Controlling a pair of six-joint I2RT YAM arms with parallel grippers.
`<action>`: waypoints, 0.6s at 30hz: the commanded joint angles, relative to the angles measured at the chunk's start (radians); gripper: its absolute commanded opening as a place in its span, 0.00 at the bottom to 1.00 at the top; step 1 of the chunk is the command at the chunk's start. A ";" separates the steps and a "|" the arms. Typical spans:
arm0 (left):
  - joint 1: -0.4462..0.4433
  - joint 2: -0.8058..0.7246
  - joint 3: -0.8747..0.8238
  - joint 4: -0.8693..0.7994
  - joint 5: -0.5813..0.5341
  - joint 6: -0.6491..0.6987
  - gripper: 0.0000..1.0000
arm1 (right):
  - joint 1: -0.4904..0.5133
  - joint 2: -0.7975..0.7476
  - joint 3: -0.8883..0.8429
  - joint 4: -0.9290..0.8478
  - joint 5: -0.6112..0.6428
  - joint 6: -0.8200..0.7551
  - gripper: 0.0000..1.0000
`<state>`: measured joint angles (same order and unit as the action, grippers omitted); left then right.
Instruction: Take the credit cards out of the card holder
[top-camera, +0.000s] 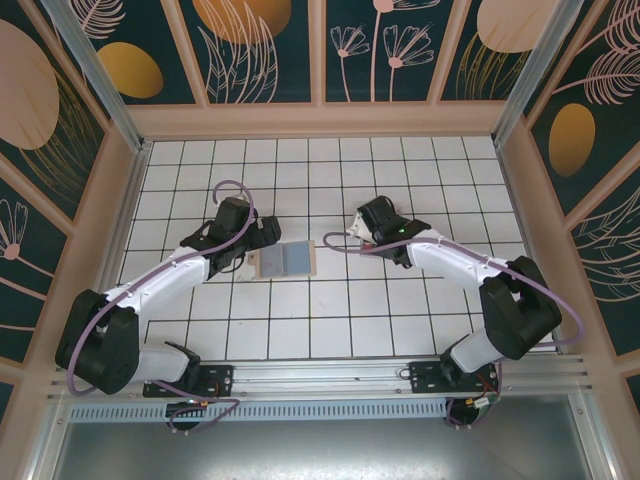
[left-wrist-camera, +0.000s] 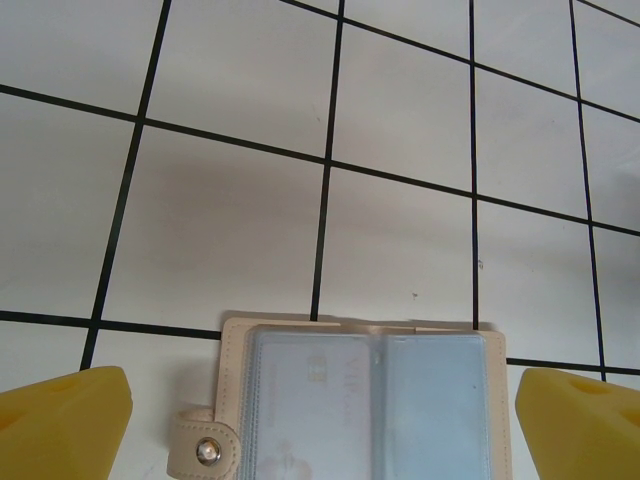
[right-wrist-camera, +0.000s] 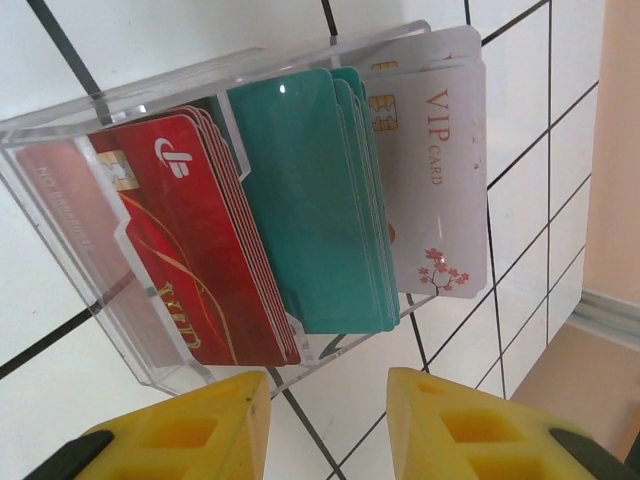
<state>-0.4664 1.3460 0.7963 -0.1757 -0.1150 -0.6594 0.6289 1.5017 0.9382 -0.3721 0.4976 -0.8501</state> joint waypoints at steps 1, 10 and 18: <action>0.002 -0.022 -0.012 0.012 -0.023 -0.014 0.98 | -0.006 0.009 0.055 0.019 0.005 0.081 0.35; 0.002 -0.019 -0.024 -0.018 -0.032 -0.036 0.98 | 0.002 0.085 0.240 -0.027 -0.263 0.562 0.00; 0.002 -0.009 -0.051 -0.034 0.041 -0.029 0.95 | 0.050 0.196 0.331 -0.010 -0.476 0.998 0.00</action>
<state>-0.4664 1.3453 0.7635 -0.1860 -0.1097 -0.6853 0.6655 1.6516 1.2060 -0.3733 0.1619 -0.1127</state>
